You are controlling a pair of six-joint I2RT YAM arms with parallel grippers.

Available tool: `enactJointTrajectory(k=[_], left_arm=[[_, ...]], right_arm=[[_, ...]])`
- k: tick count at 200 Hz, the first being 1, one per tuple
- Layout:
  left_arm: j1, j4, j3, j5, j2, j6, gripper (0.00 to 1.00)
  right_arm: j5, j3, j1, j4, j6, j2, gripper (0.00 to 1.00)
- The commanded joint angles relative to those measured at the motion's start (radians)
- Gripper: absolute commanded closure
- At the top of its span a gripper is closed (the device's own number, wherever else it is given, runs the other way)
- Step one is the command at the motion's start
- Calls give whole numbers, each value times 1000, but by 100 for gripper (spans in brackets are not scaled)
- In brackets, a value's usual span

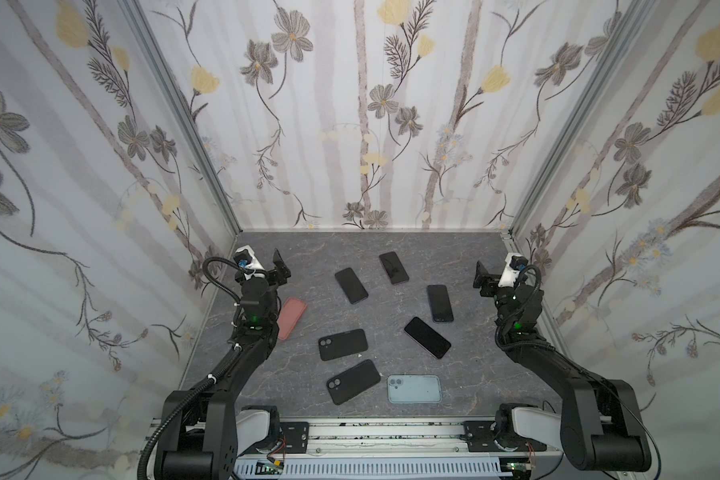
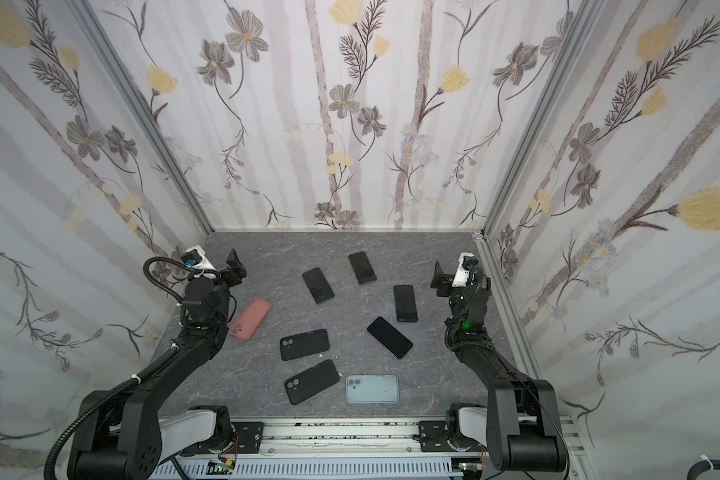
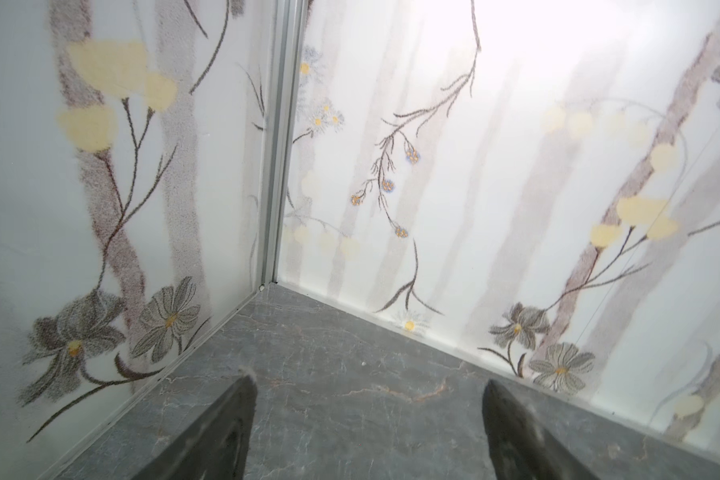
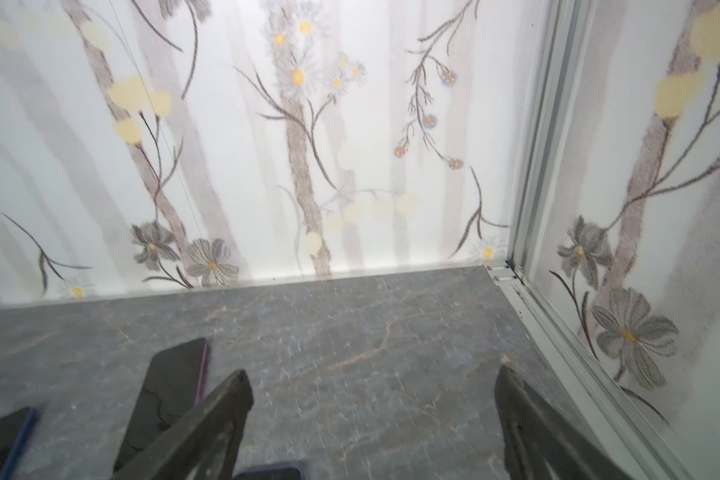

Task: Put the phone into the phone case

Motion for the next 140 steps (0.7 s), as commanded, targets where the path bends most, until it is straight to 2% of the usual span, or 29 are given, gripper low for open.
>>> enactJointTrajectory(k=[1, 14, 30, 52, 66, 99, 124, 140], left_arm=[[-4, -382, 118, 12, 16, -208, 9], [-13, -502, 187, 58, 45, -248, 10], [-21, -588, 236, 126, 85, -232, 10], [-14, -710, 316, 163, 165, -201, 20], [-10, -779, 366, 200, 215, -201, 25], [-12, -795, 353, 304, 279, -261, 28], [-13, -768, 314, 397, 335, -320, 34], [-18, -785, 317, 410, 385, -332, 35]], right_arm=[[-30, 148, 59, -334, 66, -13, 13], [-33, 256, 121, -444, 79, -2, 13], [-44, 363, 207, -556, 77, 23, 14], [-39, 449, 321, -640, 76, 41, 8], [-18, 494, 407, -686, 65, 47, 8], [-15, 621, 532, -830, 66, 87, 9], [-24, 686, 585, -914, 85, 107, 11], [-28, 703, 611, -933, 81, 115, 11]])
